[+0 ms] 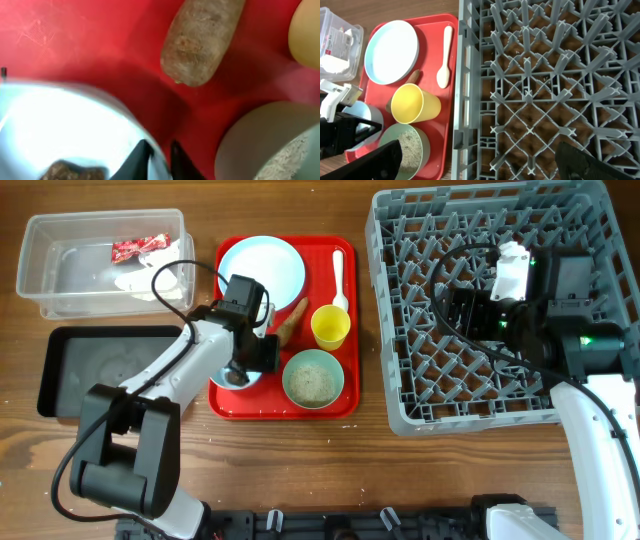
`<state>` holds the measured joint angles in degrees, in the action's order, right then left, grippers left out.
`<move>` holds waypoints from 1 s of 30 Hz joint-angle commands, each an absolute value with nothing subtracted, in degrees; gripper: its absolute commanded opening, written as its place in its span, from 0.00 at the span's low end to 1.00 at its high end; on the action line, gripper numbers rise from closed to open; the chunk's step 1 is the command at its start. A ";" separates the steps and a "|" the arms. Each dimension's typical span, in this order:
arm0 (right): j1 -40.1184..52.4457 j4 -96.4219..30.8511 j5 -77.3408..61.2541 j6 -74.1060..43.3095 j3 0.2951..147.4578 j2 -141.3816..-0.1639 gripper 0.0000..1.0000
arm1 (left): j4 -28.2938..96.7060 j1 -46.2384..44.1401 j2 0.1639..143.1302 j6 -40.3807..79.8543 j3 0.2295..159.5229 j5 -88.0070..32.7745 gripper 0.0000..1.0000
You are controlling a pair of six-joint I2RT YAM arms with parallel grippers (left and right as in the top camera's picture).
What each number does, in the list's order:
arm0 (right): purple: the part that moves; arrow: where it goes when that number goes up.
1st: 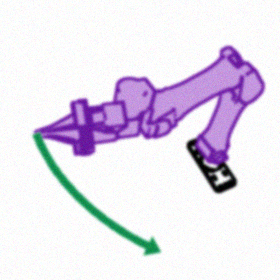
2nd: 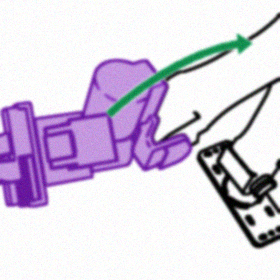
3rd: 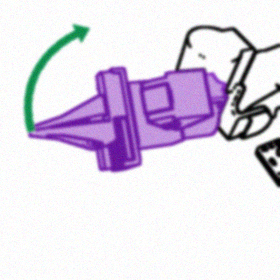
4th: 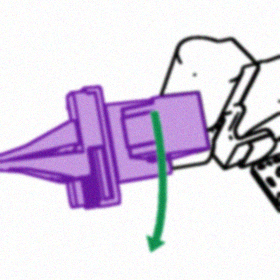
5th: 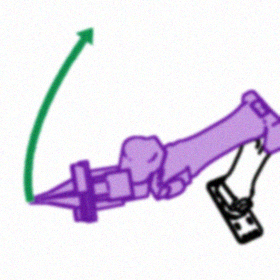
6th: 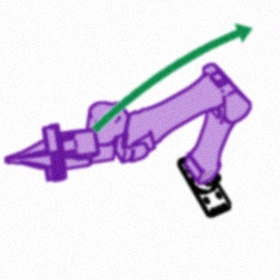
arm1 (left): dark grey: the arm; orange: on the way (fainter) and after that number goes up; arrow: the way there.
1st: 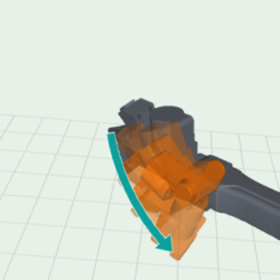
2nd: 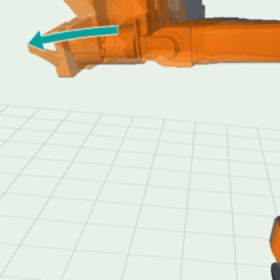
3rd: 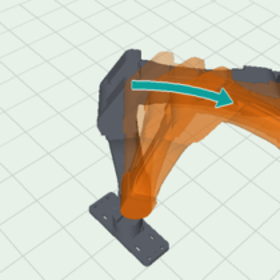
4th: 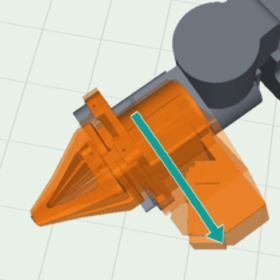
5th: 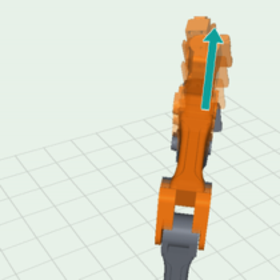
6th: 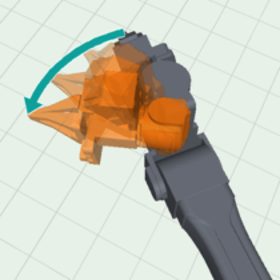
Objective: Sort waste into correct bins and load items into the dishwasher rack
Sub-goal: 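Grasp the blue bowl with left gripper and tip its dark food onto black tray, then return the blue bowl to the red tray and grasp the green rice bowl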
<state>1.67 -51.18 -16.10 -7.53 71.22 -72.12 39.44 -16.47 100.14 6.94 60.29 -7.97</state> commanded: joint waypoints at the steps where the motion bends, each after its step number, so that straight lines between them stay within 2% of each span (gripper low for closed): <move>1: 1.80 -50.85 -16.84 -8.12 71.99 -72.99 1.00 | 39.66 -16.78 100.62 8.19 59.96 -6.76 0.04; 2: 1.80 -50.74 -16.82 -8.10 71.99 -72.99 1.00 | 41.41 -16.71 100.01 8.21 60.82 -7.03 0.04; 4: 1.80 -50.70 -16.84 -8.16 71.99 -72.99 1.00 | 54.33 -13.50 95.13 8.21 69.52 -14.00 0.04; 5: 1.80 -50.61 -16.84 -9.21 71.99 -72.99 1.00 | 61.52 -9.82 92.23 7.84 72.99 -14.57 0.04; 7: 1.80 -50.41 -16.82 -9.56 71.99 -72.99 1.00 | 66.96 -1.50 88.31 5.43 73.43 -15.18 0.04; 8: 1.80 -50.15 -16.82 -9.54 71.99 -72.99 1.00 | 68.88 6.07 86.85 1.17 73.41 -19.49 0.04; 10: 1.80 -50.09 -16.82 -9.61 71.99 -72.99 1.00 | 70.06 18.68 87.31 -9.41 73.30 -30.37 0.04; 13: 1.80 -50.17 -16.82 -9.61 71.99 -72.99 1.00 | 64.86 38.61 94.06 -11.86 73.08 -54.70 0.04; 15: 1.80 -50.15 -16.82 -9.58 71.99 -72.99 1.00 | 62.78 44.64 100.95 -11.86 73.08 -67.99 0.04; 18: 1.80 -50.19 -16.80 -9.56 71.99 -72.99 1.00 | 62.76 47.81 113.62 -11.31 73.08 -89.95 0.04; 19: 1.80 -50.19 -16.80 -9.41 71.99 -72.99 1.00 | 62.33 47.81 115.66 -7.14 73.10 -90.37 0.04; 22: 1.78 -50.15 -16.58 -9.39 71.99 -72.99 1.00 | 63.37 47.81 115.81 -7.03 73.10 -90.37 0.04; 24: 1.80 -50.11 -16.40 -9.41 71.99 -72.99 1.00 | 64.07 46.37 111.37 -8.99 74.43 -90.32 0.04; 25: 1.80 -49.91 -16.40 -9.41 71.99 -72.99 1.00 | 64.05 43.46 106.48 -10.09 76.01 -86.17 0.04; 26: 1.80 -49.54 -16.40 -9.52 71.99 -72.99 1.00 | 63.75 40.01 102.37 -10.07 77.47 -78.59 0.04; 27: 1.80 -49.28 -16.43 -9.69 71.99 -72.99 1.00 | 61.01 30.81 95.24 -10.02 79.31 -62.78 0.04; 30: 1.80 -48.86 -16.38 -10.61 71.99 -73.23 1.00 | 56.55 8.82 91.18 -9.85 79.24 -31.59 0.04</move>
